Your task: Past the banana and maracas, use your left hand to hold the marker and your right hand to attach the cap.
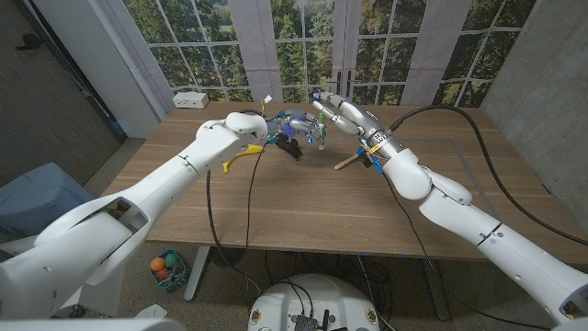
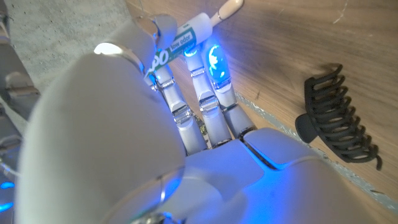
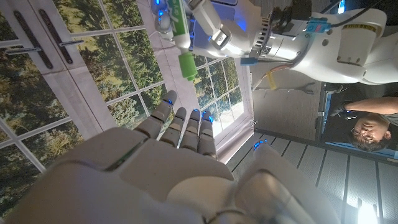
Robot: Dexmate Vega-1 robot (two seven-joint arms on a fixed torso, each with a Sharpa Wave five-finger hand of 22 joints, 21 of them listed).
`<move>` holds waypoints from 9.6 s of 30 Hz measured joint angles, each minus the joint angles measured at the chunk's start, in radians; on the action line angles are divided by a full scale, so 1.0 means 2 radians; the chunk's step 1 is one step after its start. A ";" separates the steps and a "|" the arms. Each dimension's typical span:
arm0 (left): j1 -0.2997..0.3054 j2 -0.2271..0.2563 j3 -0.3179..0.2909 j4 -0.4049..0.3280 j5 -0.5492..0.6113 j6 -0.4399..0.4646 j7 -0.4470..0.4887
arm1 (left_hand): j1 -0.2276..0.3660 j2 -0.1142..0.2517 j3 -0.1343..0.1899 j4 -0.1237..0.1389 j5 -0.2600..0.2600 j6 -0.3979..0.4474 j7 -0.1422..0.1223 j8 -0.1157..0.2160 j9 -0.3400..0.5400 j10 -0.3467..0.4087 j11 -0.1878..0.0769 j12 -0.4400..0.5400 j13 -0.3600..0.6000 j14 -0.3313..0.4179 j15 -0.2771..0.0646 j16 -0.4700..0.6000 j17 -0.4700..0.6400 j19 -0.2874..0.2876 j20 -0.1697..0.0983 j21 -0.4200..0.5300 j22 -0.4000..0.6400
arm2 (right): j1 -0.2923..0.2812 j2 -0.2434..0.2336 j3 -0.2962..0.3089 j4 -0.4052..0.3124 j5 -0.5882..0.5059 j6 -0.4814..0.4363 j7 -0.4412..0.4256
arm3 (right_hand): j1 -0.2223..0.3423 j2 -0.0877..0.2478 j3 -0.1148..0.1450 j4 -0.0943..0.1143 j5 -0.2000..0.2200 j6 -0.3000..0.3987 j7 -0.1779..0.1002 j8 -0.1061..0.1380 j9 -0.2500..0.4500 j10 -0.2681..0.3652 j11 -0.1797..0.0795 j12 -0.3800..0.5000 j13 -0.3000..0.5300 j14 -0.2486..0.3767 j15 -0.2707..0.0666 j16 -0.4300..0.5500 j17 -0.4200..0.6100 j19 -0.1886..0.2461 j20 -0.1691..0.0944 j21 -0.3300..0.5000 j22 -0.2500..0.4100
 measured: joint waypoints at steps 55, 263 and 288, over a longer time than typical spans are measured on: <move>-0.050 -0.016 0.018 0.051 -0.044 0.029 -0.091 | 0.005 -0.004 0.000 0.000 0.020 -0.005 0.004 -0.008 -0.005 0.002 0.003 -0.007 0.004 0.005 0.000 0.006 0.038 0.001 0.001 0.003 -0.005 | 0.038 -0.003 -0.060 -0.007 -0.094 -0.139 0.028 | -0.073 -0.028 -0.008 0.020 0.008 -0.006 0.012 0.006 0.000 0.003 -0.001 0.004 -0.032 -0.010 0.001 -0.005 -0.024 -0.003 0.008 -0.018 0.001; -0.048 0.040 0.041 -0.087 0.050 0.081 -0.023 | 0.013 0.003 -0.016 0.016 0.025 -0.019 0.012 -0.014 0.002 -0.003 -0.003 -0.014 0.006 0.001 0.002 -0.022 0.142 -0.010 0.001 0.007 -0.010 | -0.006 0.041 0.024 0.086 0.072 0.099 -0.064 | -0.080 -0.036 -0.021 -0.016 0.015 -0.022 -0.021 0.012 -0.001 -0.015 0.003 0.008 -0.076 0.015 0.016 0.001 -0.091 0.067 0.051 -0.098 0.003; -0.119 0.069 0.113 -0.107 0.151 0.135 -0.098 | 0.023 0.020 -0.024 0.024 -0.002 -0.040 0.011 -0.023 0.002 -0.024 -0.011 -0.020 -0.004 -0.009 -0.008 -0.038 0.143 -0.030 0.003 0.012 -0.001 | -0.040 0.037 0.070 0.096 0.179 0.084 -0.044 | -0.076 -0.033 -0.019 -0.018 0.015 -0.008 -0.029 0.012 -0.001 -0.010 0.002 0.010 -0.076 0.017 0.013 0.001 -0.091 0.073 0.042 -0.100 0.003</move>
